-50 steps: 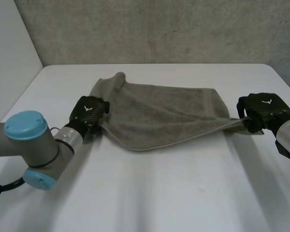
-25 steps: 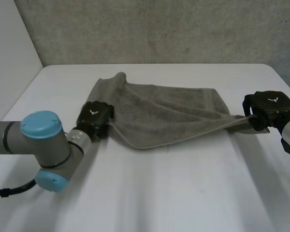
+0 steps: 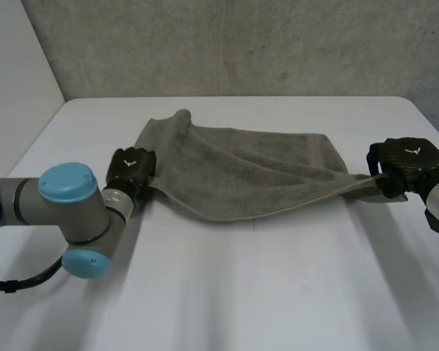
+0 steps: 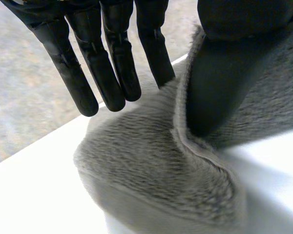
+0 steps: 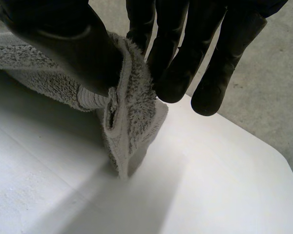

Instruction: Fold the towel.

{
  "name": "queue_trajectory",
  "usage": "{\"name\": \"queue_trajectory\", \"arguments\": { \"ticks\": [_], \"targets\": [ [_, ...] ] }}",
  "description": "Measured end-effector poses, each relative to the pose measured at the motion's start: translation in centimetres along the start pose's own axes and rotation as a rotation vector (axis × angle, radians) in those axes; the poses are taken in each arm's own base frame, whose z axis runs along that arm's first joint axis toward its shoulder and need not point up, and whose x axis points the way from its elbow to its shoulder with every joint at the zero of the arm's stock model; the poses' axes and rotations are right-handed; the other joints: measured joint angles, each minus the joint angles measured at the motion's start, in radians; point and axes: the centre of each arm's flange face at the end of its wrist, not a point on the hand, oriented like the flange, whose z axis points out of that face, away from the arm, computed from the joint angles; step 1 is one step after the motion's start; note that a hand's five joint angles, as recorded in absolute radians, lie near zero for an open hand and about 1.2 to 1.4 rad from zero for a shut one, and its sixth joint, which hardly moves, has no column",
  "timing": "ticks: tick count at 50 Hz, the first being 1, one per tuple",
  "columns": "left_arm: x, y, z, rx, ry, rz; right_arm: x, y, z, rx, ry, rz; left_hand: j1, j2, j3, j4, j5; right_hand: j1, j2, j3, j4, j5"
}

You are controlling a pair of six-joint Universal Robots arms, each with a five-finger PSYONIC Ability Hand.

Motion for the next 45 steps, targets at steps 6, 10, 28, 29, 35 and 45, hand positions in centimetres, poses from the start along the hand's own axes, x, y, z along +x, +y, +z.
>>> {"name": "queue_trajectory", "arguments": {
  "ticks": [6, 10, 28, 29, 35, 45],
  "targets": [
    [-1.3, -0.1, 0.6, 0.032, -0.061, -0.004, 0.1, -0.1, 0.0, 0.001, 0.002, 0.0, 0.021, 0.023, 0.023, 0.024, 0.023, 0.0, 0.0, 0.0, 0.0, 0.0],
    [-1.8, 0.0, 0.7, 0.036, -0.077, -0.002, 0.1, -0.1, 0.0, 0.004, 0.003, -0.001, 0.017, 0.018, 0.018, 0.018, 0.021, 0.0, 0.0, 0.0, 0.0, 0.0],
    [-3.0, -2.2, -2.0, 0.019, -0.067, 0.082, 0.3, -1.1, -0.4, 0.026, 0.012, -0.012, 0.309, 0.354, 0.352, 0.353, 0.328, 0.0, 0.0, 0.0, 0.0, 0.0],
    [-3.0, -2.5, -2.2, 0.023, -0.064, 0.095, 0.3, -1.3, -0.4, 0.03, 0.013, -0.015, 0.309, 0.356, 0.354, 0.355, 0.328, 0.0, 0.0, 0.0, 0.0, 0.0],
    [-3.4, -5.7, -5.2, 0.072, -0.048, 0.27, 0.4, -3.8, -1.8, 0.07, -0.008, -0.046, 0.309, 0.362, 0.36, 0.361, 0.333, 0.0, 0.0, 0.0, 0.0, 0.0],
    [-5.9, -12.7, -10.9, 0.228, -0.15, 0.522, 2.1, -10.3, -6.4, 0.152, -0.016, -0.138, 0.309, 0.362, 0.361, 0.363, 0.334, 0.0, 0.0, 0.0, 0.0, 0.0]
  ]
}}
